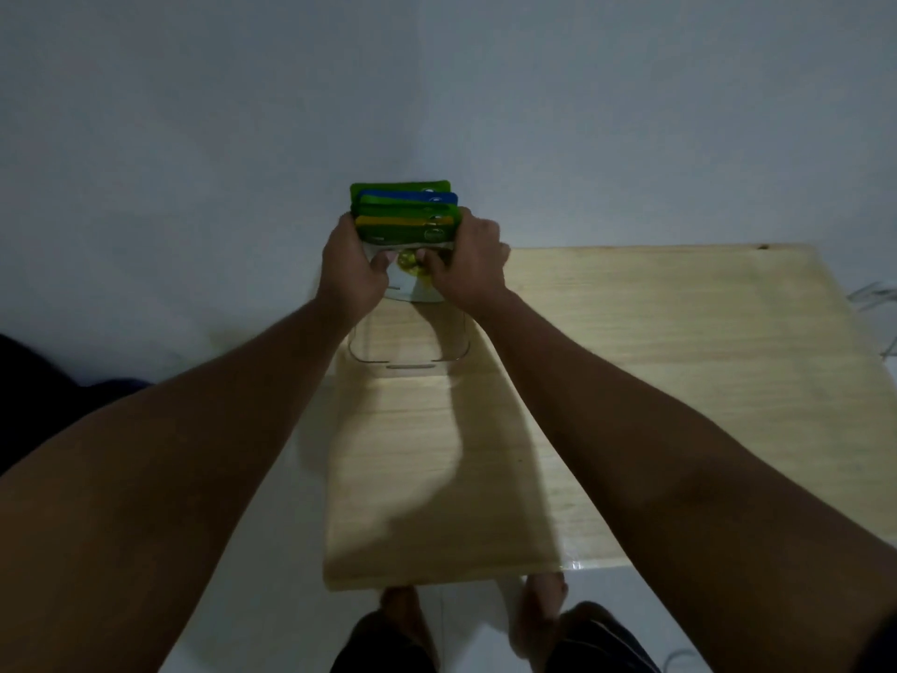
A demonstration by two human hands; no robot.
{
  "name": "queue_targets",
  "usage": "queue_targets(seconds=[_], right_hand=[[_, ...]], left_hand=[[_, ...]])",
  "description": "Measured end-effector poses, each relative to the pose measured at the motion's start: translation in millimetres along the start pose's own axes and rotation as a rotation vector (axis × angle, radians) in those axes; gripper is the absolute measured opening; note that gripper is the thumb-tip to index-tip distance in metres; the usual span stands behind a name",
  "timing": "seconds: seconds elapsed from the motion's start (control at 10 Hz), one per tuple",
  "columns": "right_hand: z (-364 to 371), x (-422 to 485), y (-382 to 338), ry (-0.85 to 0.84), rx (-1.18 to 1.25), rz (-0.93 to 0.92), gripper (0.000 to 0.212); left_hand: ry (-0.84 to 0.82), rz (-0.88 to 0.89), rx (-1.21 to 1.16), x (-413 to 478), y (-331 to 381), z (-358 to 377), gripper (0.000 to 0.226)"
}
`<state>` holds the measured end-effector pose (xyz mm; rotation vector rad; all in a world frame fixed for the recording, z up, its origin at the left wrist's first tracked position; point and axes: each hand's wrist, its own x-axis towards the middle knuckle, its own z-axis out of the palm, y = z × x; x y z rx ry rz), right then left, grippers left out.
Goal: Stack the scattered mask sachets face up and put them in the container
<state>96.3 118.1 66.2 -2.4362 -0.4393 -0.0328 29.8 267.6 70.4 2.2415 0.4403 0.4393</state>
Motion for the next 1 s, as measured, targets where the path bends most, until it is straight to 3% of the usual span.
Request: queue_targets(seconds=[0.1,0.2,0.3,0.4,0.6,0.7,1.0], right_hand=[[4,4,0,-0.005,-0.018,0.080,0.057],[19,5,-3,-0.075,0.245,0.186,0.054],[24,2,-7,-0.098,0.339,0.210,0.072],[23,2,0,-0.083,0.330,0.165,0.080],[20,0,13,-0.009,0.349,0.112,0.063],[20,0,13,-0.043,0.316,0.137,0.077],[14,-2,16,-0.028,0.331,0.081,0.081]], left_hand=[[0.064,-0.061,0.148,4,-1,7,0.055],[-0.027,-0.044,-0.036,6,-5,14,0.059],[-0.069,-0.098,-0.064,5,-9,16,0.066],[-0.097,-0.074,-0.051,6,-13,17,0.065],[-0.071,-0.002,-0.071,6,-9,23,0.066],[-0.054,0.001,-0.076,6,-11,24,0.065],[-0.023,0.003,-0.111,2,-14,22,0.062]])
